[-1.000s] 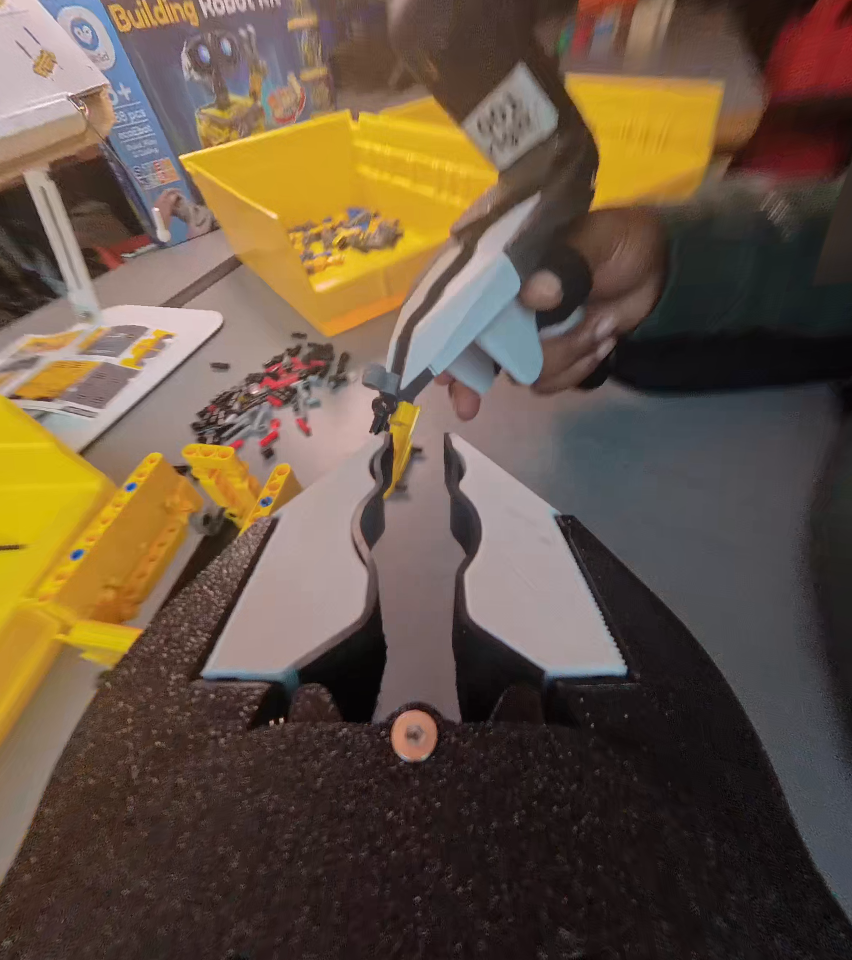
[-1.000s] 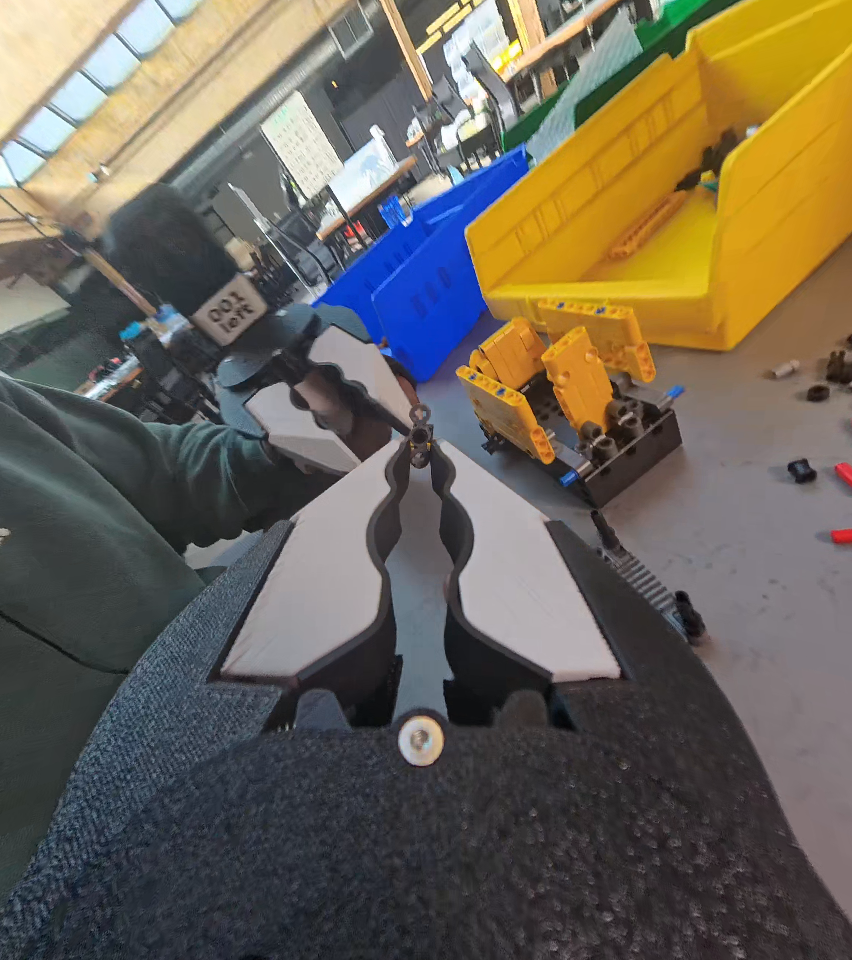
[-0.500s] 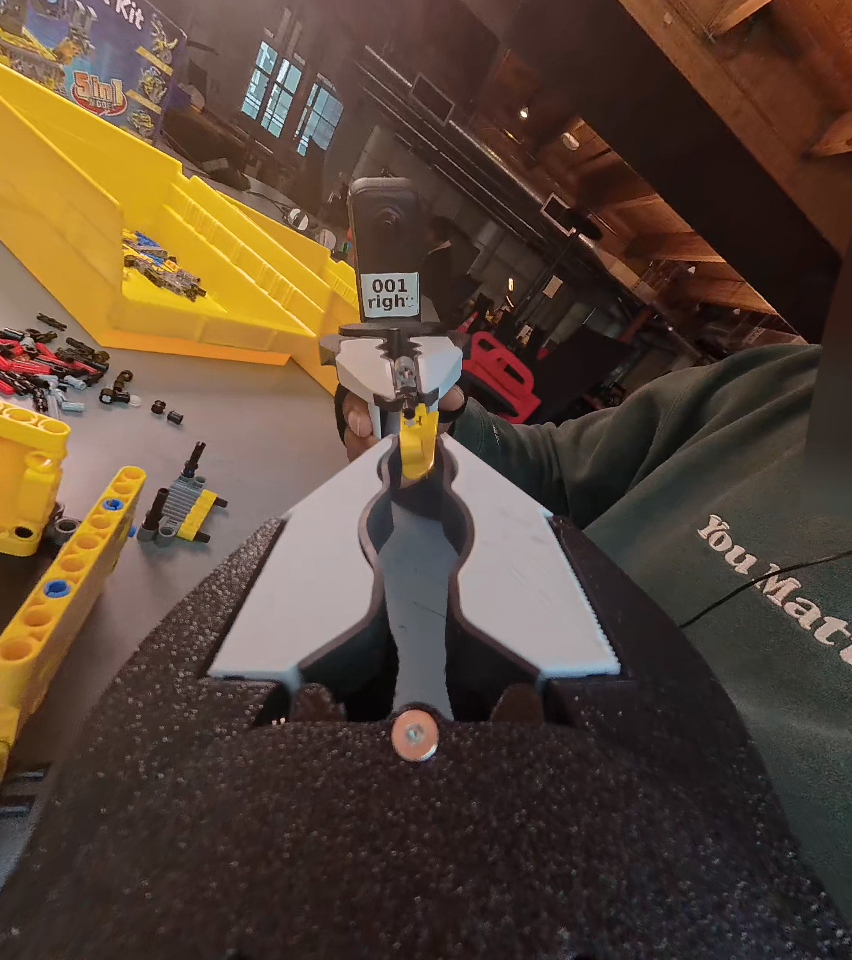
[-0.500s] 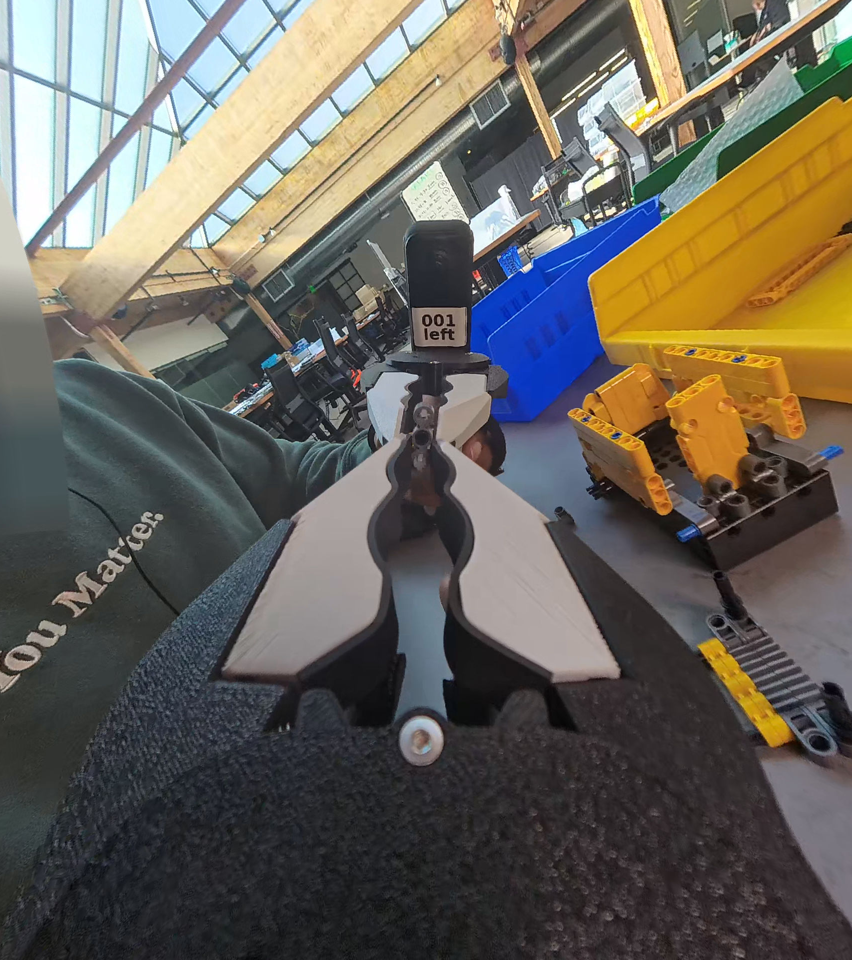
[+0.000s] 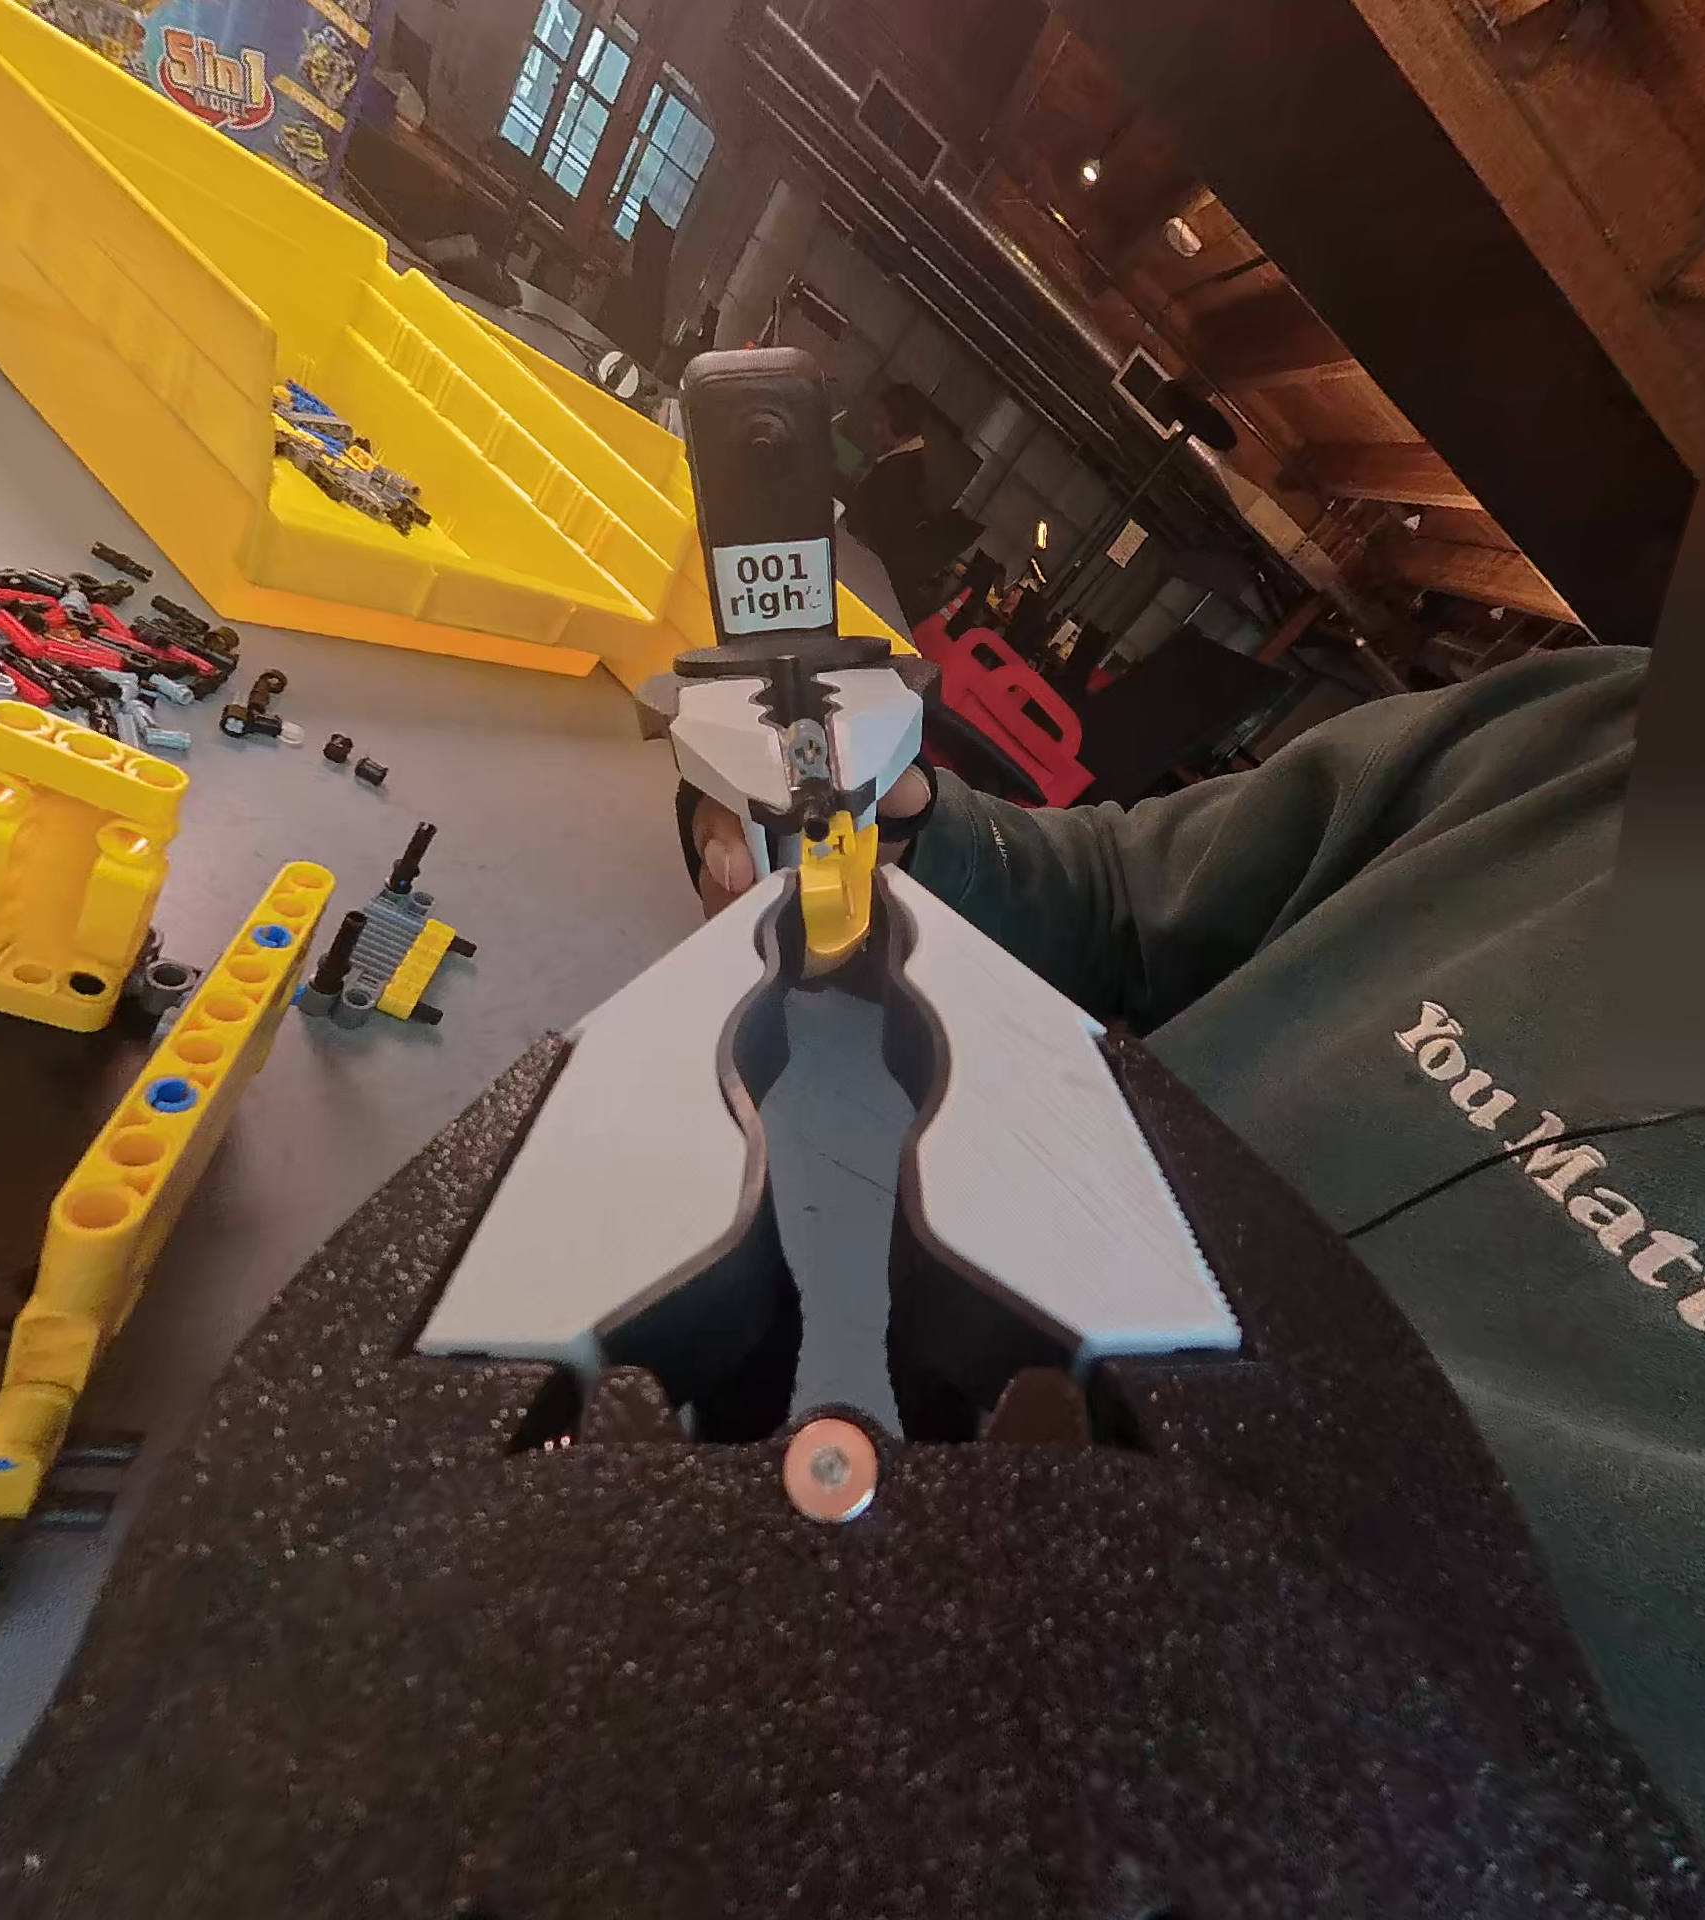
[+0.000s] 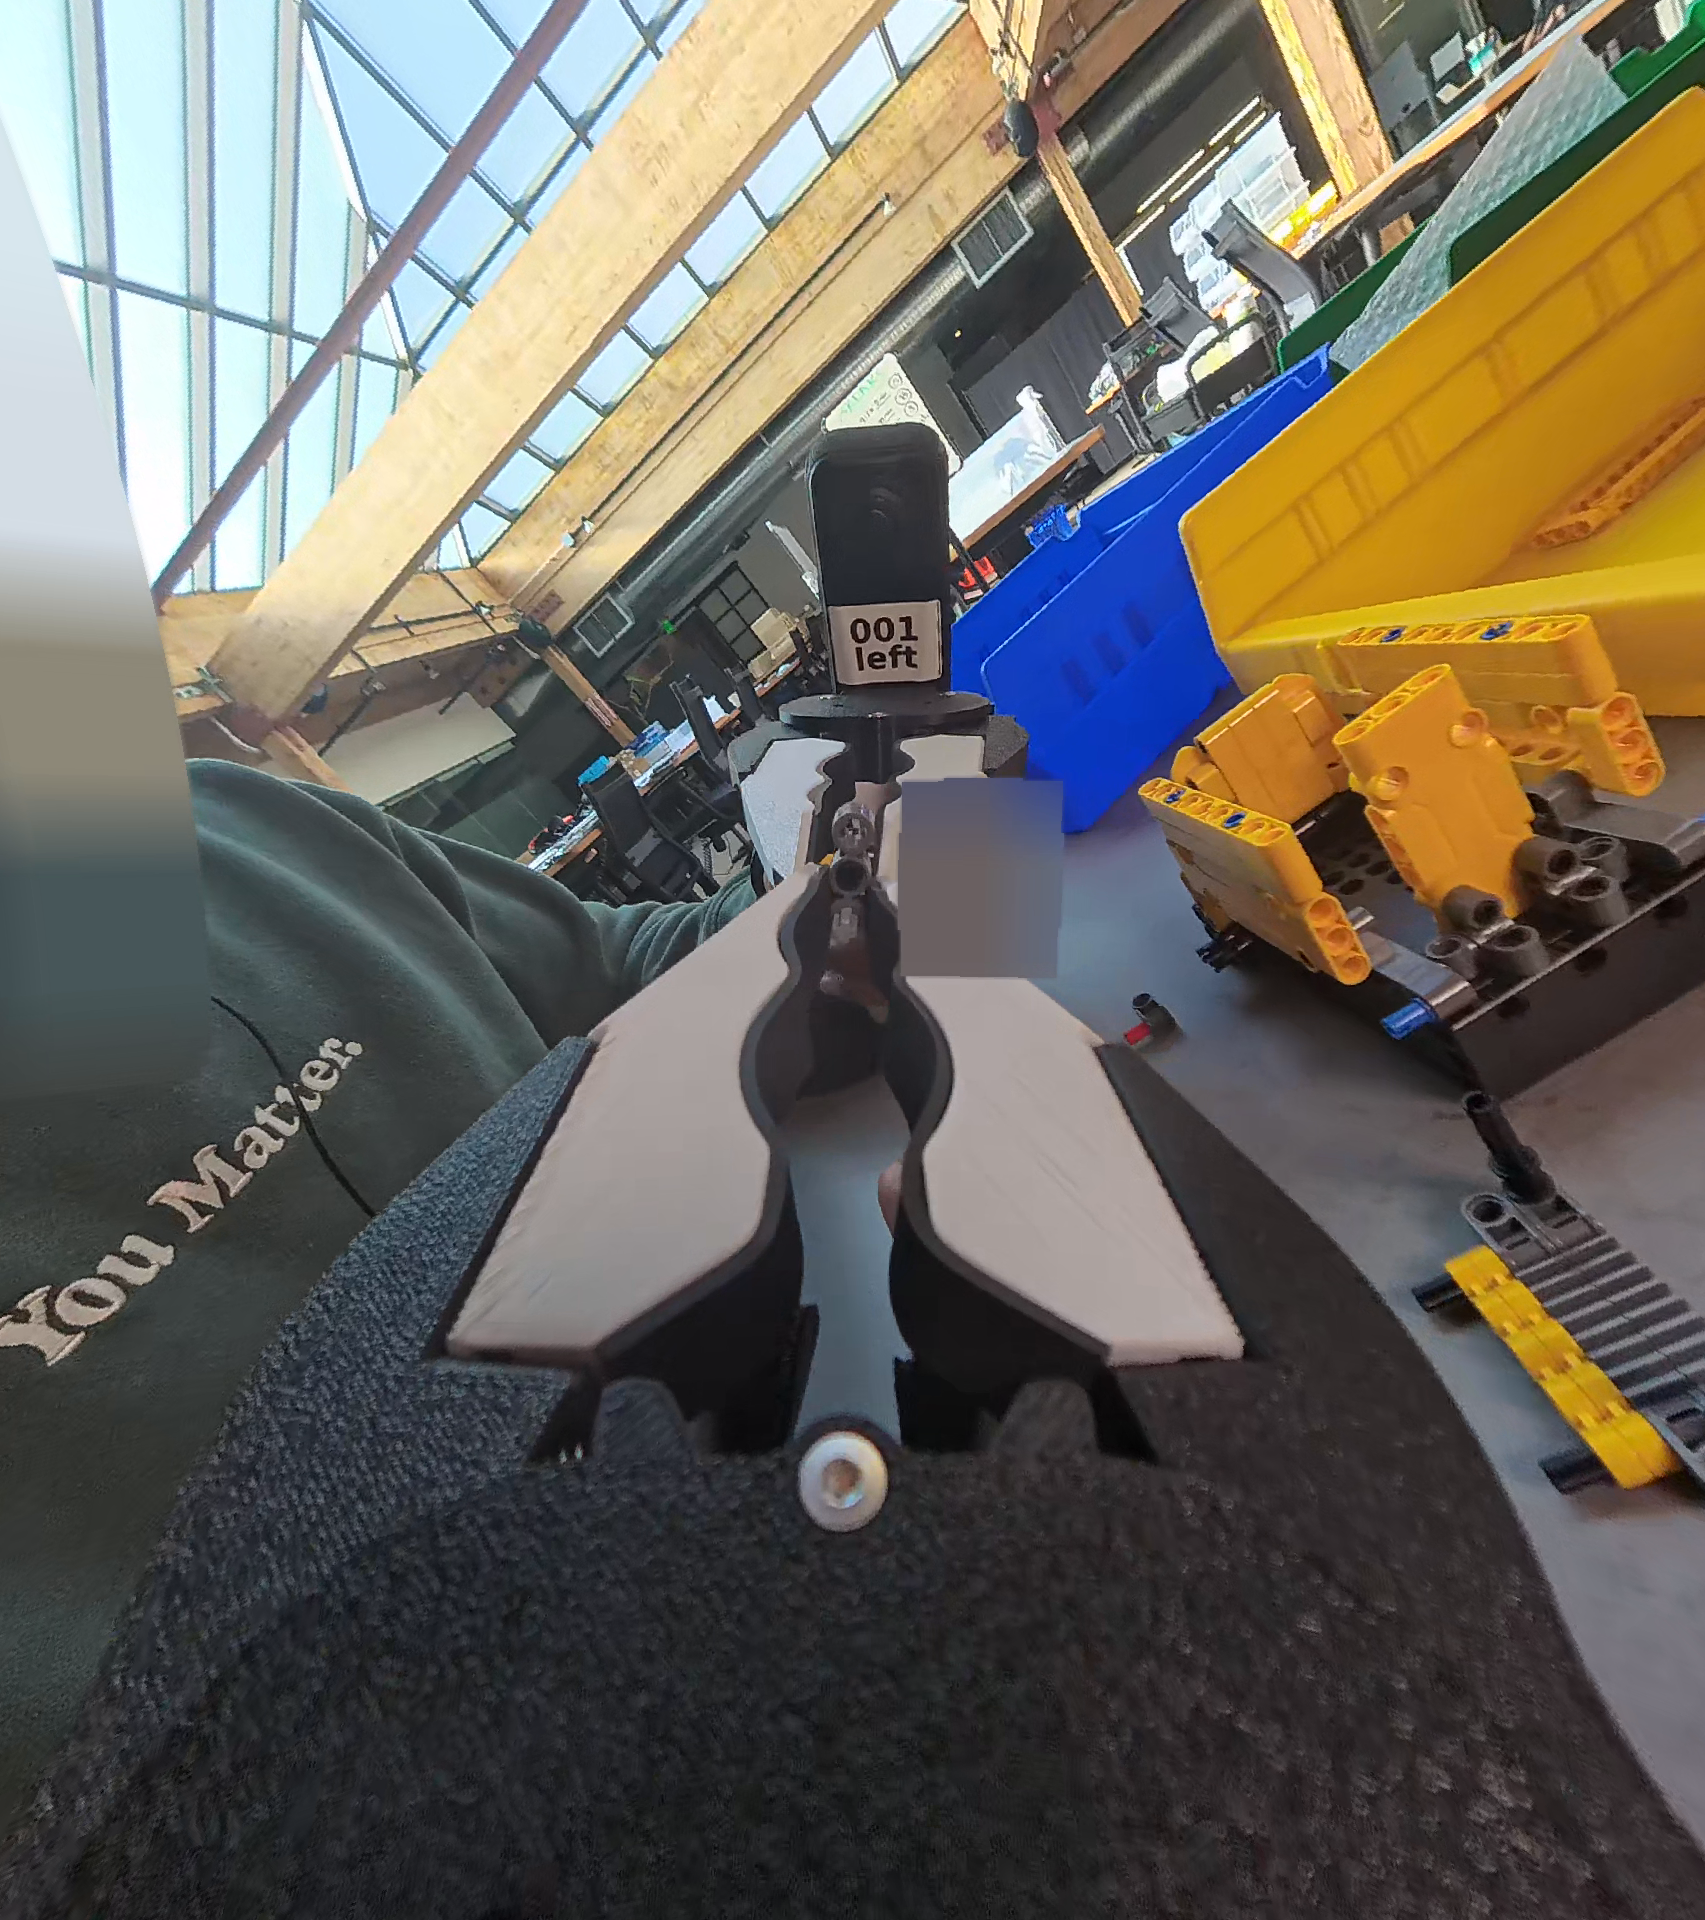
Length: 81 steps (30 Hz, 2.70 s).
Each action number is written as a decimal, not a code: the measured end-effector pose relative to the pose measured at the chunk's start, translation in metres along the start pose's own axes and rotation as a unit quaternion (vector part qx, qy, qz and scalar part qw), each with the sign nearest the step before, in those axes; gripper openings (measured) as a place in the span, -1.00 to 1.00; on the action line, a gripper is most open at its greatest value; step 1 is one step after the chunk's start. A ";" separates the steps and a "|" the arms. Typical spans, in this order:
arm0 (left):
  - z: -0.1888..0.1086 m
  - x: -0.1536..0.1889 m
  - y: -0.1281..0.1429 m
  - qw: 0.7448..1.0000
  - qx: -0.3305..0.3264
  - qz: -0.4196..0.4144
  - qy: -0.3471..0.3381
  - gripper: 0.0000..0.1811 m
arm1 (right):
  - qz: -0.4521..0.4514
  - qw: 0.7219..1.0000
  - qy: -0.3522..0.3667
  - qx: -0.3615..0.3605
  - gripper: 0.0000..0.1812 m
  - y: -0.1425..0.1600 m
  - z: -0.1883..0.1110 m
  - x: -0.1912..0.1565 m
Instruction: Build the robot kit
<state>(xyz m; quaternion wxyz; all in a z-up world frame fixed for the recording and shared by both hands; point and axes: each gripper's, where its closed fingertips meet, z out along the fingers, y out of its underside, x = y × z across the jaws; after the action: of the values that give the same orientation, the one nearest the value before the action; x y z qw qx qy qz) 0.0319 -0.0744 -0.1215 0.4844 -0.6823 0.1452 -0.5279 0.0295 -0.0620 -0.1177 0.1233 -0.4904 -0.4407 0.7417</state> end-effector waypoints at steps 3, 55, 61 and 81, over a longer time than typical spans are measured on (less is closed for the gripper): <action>-0.002 -0.002 -0.004 1.000 0.006 -0.003 0.004 -0.88 | -0.018 1.000 0.015 -0.004 -0.93 -0.005 0.001 0.003; 0.022 -0.016 0.071 0.975 -0.209 0.064 -0.036 -0.88 | -0.091 0.976 0.056 -0.189 -0.97 0.039 -0.012 0.013; 0.017 -0.011 0.045 0.991 -0.130 0.012 -0.001 -0.90 | -0.079 0.987 0.041 -0.137 -0.97 0.021 -0.014 0.007; 0.014 0.006 0.047 0.981 -0.121 -0.120 0.094 -0.93 | -0.270 0.941 0.047 -0.197 -0.91 0.040 -0.017 0.001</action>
<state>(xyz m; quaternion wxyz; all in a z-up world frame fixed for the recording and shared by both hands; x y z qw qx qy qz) 0.0606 -0.0944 -0.1564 0.3155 -0.6956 0.1695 -0.6228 0.0537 -0.0754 -0.1511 0.2401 -0.4016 -0.6877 0.5550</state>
